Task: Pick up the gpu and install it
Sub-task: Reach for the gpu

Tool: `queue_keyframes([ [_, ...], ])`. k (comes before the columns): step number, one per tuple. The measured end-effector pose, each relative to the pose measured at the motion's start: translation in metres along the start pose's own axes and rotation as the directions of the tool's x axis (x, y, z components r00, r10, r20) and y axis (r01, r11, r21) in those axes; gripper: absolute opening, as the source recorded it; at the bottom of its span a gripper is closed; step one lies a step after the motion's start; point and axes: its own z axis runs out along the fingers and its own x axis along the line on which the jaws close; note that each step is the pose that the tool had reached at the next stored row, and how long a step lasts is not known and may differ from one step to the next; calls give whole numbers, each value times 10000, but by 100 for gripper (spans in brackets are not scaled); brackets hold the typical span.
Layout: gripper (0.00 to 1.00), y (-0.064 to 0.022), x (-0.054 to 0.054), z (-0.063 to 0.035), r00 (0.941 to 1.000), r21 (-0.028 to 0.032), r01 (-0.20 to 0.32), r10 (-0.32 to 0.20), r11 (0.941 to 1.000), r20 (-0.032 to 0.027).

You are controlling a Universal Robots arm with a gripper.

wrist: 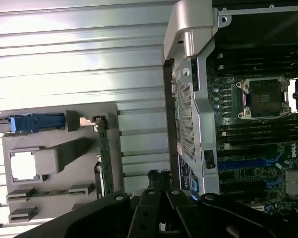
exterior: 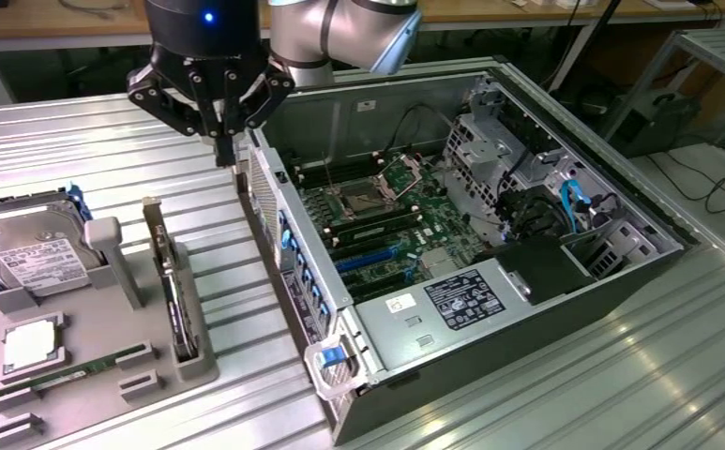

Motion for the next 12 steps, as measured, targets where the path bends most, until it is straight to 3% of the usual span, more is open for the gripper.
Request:
queue_keyframes([
  [12,11,-32,111,-4,10000,0,-1,1,10000,0],
])
